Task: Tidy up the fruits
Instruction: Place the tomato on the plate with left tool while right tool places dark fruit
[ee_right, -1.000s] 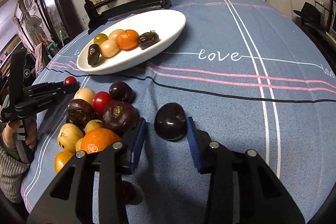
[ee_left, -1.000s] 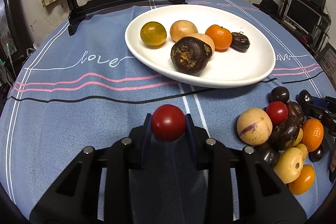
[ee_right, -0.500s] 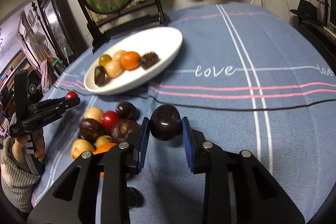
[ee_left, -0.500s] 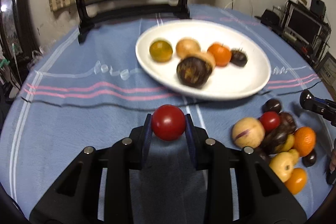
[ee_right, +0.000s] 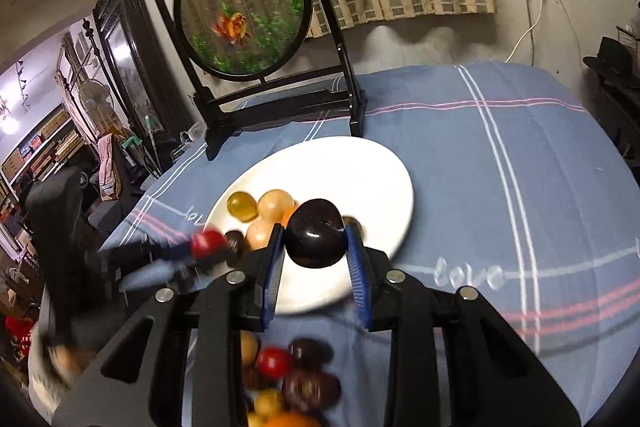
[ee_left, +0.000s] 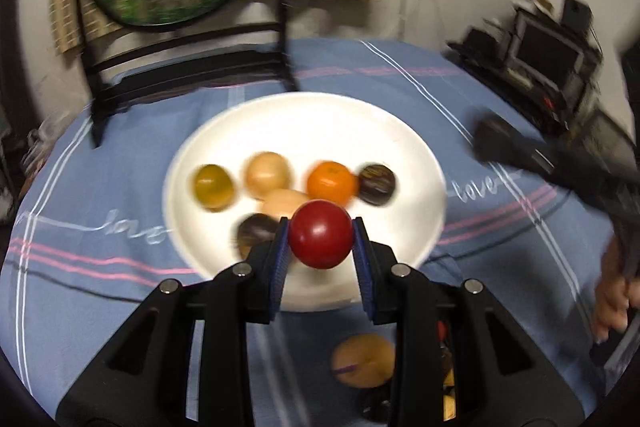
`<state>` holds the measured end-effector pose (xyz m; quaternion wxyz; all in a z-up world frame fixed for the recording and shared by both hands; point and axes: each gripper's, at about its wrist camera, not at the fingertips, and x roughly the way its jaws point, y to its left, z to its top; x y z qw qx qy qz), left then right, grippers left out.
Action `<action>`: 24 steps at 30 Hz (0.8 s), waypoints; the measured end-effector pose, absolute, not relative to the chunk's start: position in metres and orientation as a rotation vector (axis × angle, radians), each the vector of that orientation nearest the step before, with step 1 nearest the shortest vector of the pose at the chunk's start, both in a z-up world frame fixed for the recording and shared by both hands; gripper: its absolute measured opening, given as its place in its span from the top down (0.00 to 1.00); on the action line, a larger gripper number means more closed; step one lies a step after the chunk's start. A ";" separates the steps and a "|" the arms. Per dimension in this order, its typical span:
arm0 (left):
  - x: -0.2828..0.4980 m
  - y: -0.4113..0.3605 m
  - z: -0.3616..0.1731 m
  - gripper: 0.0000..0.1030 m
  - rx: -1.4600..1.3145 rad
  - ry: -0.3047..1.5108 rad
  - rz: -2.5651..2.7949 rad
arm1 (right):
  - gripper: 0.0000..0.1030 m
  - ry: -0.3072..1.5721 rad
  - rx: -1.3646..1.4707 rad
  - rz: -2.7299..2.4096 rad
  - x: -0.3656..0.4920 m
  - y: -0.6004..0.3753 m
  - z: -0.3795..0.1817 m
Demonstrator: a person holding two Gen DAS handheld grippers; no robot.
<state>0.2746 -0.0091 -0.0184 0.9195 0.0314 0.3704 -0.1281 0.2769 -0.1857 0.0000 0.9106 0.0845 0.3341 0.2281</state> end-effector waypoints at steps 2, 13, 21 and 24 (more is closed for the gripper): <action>0.278 -0.020 -0.028 0.70 0.095 0.788 -0.280 | 0.70 0.712 0.177 0.465 0.297 -0.178 -0.007; 0.300 -0.029 -0.054 0.42 0.114 0.841 -0.280 | 0.49 0.808 0.208 0.449 0.354 -0.172 -0.040; 0.283 -0.019 -0.043 0.31 0.129 0.799 -0.274 | 0.25 0.683 0.266 0.457 0.330 -0.190 -0.009; 0.271 -0.006 -0.035 0.22 0.105 0.781 -0.274 | 0.13 0.639 0.289 0.468 0.310 -0.196 0.009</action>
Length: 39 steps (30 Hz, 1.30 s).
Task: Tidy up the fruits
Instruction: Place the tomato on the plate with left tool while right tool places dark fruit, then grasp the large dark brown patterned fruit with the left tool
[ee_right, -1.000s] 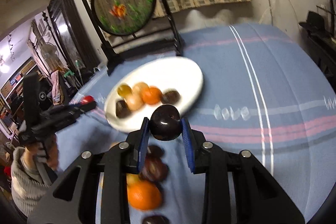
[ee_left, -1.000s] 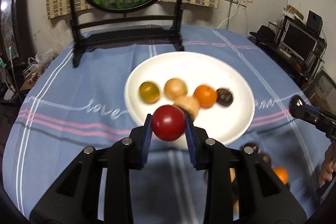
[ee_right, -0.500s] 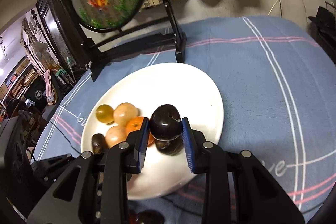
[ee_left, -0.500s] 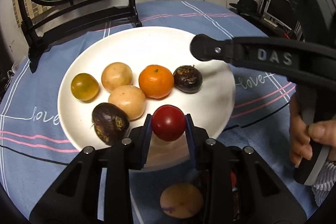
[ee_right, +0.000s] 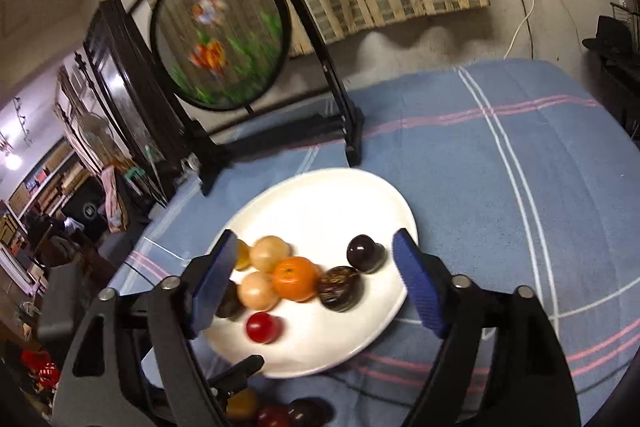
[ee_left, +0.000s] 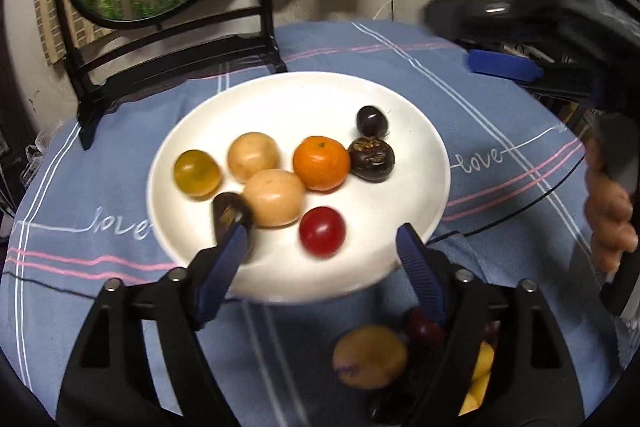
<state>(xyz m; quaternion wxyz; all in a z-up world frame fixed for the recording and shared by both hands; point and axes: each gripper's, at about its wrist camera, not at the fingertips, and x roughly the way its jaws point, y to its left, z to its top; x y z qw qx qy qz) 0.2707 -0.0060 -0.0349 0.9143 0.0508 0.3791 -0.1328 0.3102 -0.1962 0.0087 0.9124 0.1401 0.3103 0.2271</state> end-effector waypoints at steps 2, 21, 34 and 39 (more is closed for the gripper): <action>0.260 0.002 -0.035 0.22 0.084 0.790 -0.279 | 0.05 0.608 0.296 0.467 0.291 -0.201 0.015; 0.184 -0.010 -0.035 0.13 0.122 0.701 -0.383 | 0.04 0.684 0.461 0.403 0.228 -0.264 -0.023; 0.213 0.025 -0.060 0.08 0.124 0.820 -0.136 | 0.04 0.675 0.473 0.412 0.224 -0.267 -0.018; 0.202 0.053 -0.060 0.08 0.068 0.815 -0.116 | 0.04 0.672 0.482 0.432 0.222 -0.266 -0.015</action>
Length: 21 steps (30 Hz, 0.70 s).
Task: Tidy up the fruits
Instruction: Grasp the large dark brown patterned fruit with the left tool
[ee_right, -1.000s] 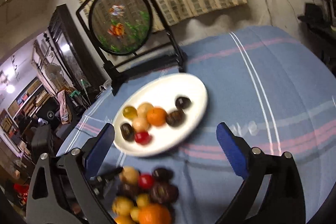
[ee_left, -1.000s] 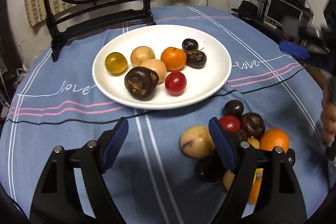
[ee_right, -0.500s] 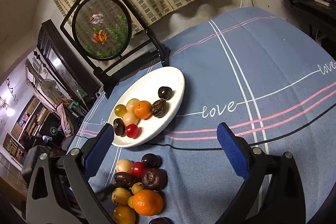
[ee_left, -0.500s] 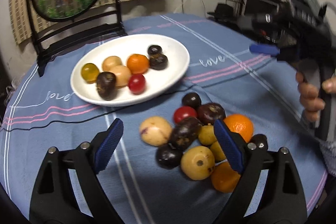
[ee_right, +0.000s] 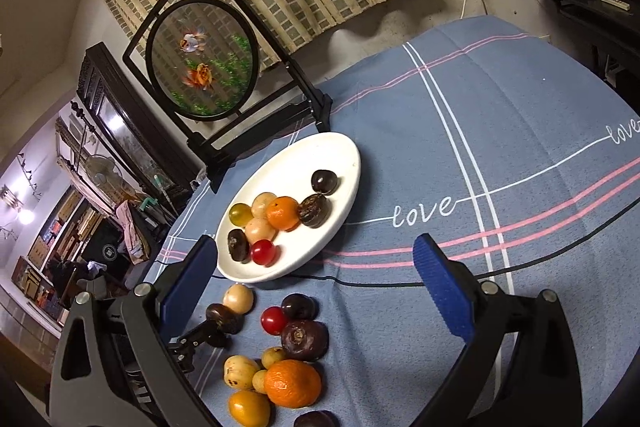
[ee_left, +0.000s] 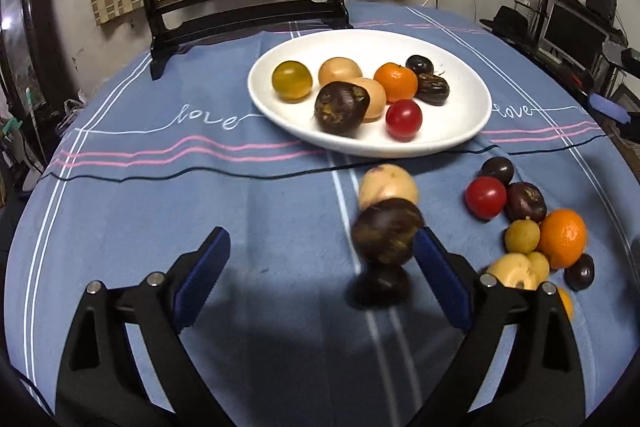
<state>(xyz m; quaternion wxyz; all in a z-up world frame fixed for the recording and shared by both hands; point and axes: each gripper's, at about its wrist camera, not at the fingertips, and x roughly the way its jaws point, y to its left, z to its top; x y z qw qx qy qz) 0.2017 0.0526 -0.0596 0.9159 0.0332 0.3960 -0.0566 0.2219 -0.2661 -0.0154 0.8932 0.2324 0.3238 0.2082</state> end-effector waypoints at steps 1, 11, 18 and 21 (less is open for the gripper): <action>0.199 0.053 -0.061 0.08 0.071 0.816 -0.118 | 0.04 0.671 0.483 0.438 0.221 -0.265 -0.015; 0.197 0.046 -0.060 0.11 0.108 0.769 -0.128 | 0.04 0.665 0.481 0.440 0.220 -0.263 -0.013; 0.211 0.040 -0.065 0.27 0.132 0.778 -0.149 | 0.04 0.697 0.478 0.437 0.223 -0.261 -0.020; 0.219 0.040 -0.071 0.41 0.122 0.824 -0.188 | 0.04 0.713 0.477 0.431 0.225 -0.260 -0.023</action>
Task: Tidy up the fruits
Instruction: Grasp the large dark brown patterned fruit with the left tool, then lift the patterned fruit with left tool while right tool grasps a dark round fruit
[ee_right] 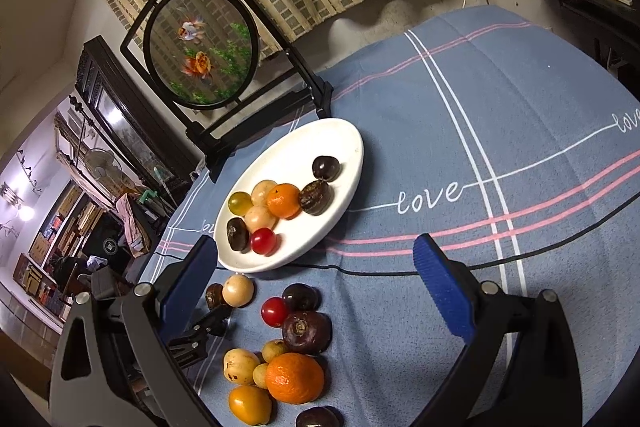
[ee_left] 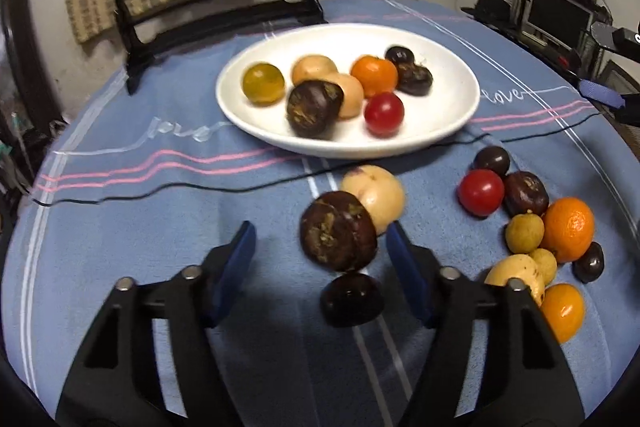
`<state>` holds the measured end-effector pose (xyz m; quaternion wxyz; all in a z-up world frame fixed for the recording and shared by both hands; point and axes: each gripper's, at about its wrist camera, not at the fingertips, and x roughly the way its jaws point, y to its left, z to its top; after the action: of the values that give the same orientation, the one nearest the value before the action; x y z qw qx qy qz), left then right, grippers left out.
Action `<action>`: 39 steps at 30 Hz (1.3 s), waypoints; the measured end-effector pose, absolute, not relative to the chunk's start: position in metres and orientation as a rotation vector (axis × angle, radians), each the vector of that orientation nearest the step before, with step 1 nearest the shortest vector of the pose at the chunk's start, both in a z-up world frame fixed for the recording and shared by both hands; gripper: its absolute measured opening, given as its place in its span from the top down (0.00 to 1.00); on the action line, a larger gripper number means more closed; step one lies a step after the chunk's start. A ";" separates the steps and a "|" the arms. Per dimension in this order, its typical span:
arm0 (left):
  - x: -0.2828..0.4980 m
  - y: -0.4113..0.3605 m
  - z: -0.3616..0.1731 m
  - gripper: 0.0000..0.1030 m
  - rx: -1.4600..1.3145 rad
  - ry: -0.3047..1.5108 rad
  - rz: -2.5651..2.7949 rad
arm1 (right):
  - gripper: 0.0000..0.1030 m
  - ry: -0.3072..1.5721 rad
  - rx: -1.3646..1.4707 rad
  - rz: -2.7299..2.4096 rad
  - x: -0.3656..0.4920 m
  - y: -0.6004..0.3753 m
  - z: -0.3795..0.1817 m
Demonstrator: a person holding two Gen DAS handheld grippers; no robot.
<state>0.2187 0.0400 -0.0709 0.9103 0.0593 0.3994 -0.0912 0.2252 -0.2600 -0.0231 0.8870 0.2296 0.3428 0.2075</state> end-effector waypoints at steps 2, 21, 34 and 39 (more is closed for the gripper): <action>0.220 0.049 -0.071 0.41 0.097 0.837 -0.171 | 0.04 0.717 0.477 0.429 0.226 -0.261 -0.023; 0.228 0.075 -0.067 0.38 0.029 0.822 -0.082 | 0.04 0.733 0.467 0.439 0.226 -0.256 -0.028; 0.227 0.085 -0.065 0.39 -0.030 0.847 -0.085 | 0.04 0.762 0.439 0.432 0.228 -0.252 -0.032; 0.244 0.106 -0.073 0.36 -0.151 0.901 -0.073 | 0.04 0.768 0.434 0.434 0.229 -0.250 -0.032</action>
<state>0.2441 0.1060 -0.0734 0.8968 -0.0728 0.4350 -0.0354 0.2288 -0.2503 -0.0325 0.8816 0.2082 0.3690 0.2082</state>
